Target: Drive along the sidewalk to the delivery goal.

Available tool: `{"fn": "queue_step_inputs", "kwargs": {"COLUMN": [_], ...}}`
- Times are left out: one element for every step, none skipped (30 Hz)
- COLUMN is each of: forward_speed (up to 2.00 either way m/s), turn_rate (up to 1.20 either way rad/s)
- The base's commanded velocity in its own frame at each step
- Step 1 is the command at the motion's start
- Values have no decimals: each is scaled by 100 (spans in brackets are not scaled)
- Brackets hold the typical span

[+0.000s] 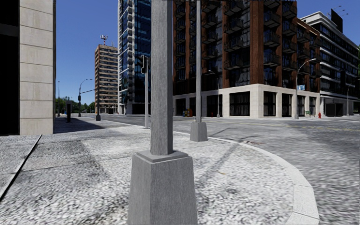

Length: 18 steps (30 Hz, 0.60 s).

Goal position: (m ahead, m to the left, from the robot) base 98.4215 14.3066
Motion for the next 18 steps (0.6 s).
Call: {"fn": "queue_step_inputs", "kwargs": {"forward_speed": [80, 80, 80, 80, 80, 81, 81, 81, 81, 82, 83, 84, 84, 85, 86, 88, 92, 94], "turn_rate": [92, 92, 92, 92, 92, 92, 92, 92, 92, 92, 93, 93, 93, 94, 95, 98, 102, 104]}}
